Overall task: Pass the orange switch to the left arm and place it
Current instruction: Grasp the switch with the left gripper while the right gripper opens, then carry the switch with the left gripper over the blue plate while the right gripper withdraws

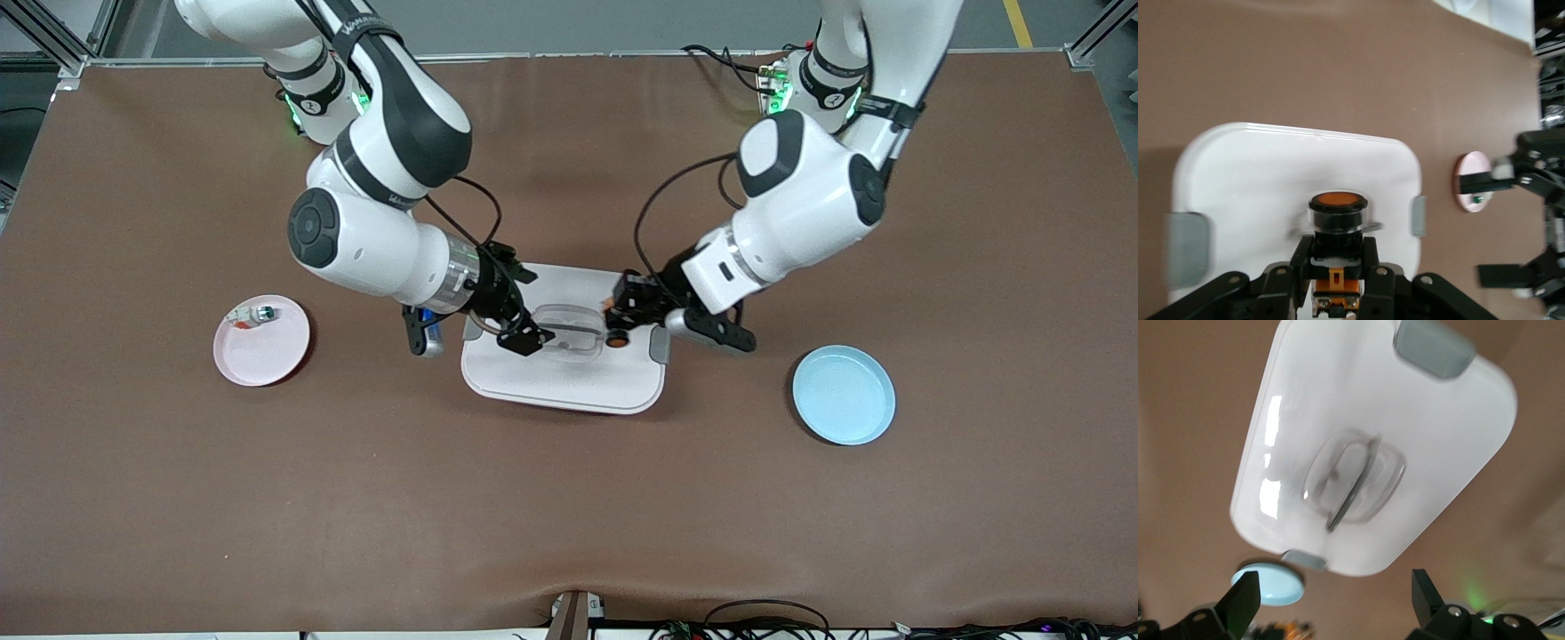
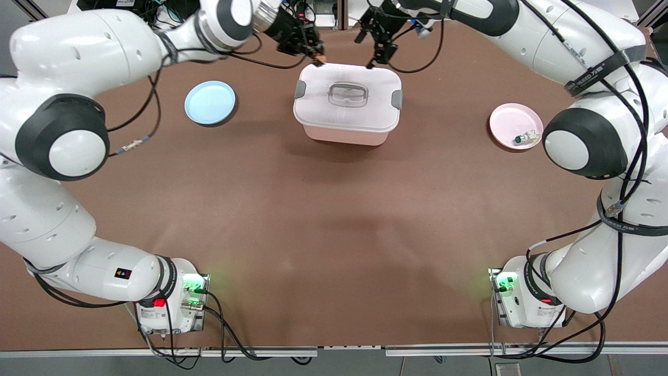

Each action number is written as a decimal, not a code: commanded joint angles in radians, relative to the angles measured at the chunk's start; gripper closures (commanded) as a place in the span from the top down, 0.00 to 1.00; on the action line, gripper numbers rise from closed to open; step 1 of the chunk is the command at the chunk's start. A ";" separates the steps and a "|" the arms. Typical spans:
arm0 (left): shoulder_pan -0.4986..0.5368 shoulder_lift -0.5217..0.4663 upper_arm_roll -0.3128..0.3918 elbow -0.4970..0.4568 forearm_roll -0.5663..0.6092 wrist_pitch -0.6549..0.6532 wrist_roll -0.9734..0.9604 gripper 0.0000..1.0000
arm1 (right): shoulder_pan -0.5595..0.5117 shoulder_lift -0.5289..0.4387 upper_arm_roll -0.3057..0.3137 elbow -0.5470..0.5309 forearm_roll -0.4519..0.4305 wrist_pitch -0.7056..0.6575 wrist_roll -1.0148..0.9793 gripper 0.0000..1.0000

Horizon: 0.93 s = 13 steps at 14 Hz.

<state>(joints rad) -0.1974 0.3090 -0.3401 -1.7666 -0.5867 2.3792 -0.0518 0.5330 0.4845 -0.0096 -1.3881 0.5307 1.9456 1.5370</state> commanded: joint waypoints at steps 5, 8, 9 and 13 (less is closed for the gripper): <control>0.191 -0.068 -0.007 -0.008 0.320 -0.237 0.203 0.00 | -0.091 -0.038 0.005 0.023 -0.271 -0.358 -0.470 1.00; 0.304 -0.056 -0.004 -0.023 0.390 -0.297 0.511 0.00 | -0.097 -0.053 0.003 0.017 -0.438 -0.491 -0.728 1.00; 0.337 -0.054 -0.004 -0.042 0.431 -0.298 0.597 0.00 | -0.117 -0.055 0.003 0.017 -0.471 -0.532 -0.800 1.00; 0.453 -0.007 -0.005 -0.082 0.565 -0.275 0.910 0.00 | -0.223 -0.083 0.005 0.017 -0.521 -0.649 -1.105 1.00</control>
<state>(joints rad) 0.2118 0.2804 -0.3330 -1.8342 -0.0703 2.0901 0.7244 0.3697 0.4373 -0.0214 -1.3650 0.0471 1.3398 0.5604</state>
